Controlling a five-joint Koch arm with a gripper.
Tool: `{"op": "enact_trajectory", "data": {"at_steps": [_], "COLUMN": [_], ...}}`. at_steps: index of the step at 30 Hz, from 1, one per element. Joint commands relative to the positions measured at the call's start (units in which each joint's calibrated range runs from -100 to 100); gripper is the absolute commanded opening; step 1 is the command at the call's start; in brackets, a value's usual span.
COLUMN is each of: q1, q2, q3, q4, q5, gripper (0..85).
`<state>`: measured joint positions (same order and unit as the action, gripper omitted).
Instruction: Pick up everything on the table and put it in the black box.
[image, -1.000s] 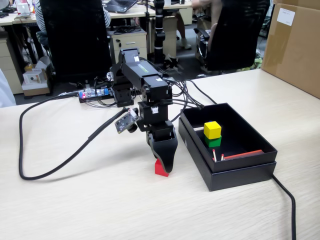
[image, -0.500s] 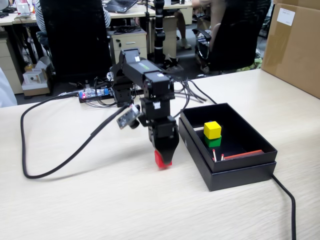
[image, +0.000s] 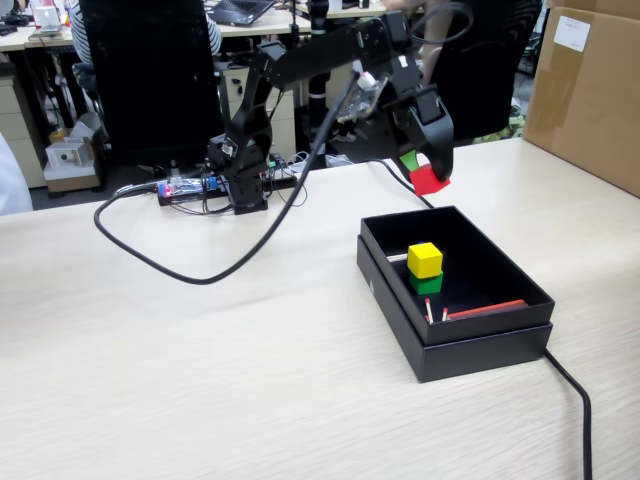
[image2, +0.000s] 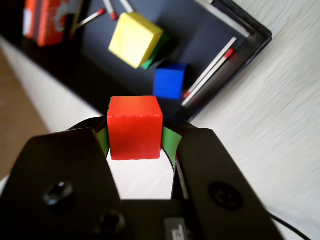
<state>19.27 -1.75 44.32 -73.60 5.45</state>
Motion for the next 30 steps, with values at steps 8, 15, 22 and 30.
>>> {"op": "enact_trajectory", "data": {"at_steps": [8, 15, 22, 30], "q1": [0.1, 0.0, 0.0, -2.0], "q2": [11.8, 13.6, 4.1, -25.7], "q3": [-0.3, -2.5, -2.2, -8.0], "q4": [-0.1, -0.1, -0.1, -0.1], "q5": [0.7, 0.7, 0.7, -0.5], "gripper": [12.5, 35.6, 41.8, 46.4]}}
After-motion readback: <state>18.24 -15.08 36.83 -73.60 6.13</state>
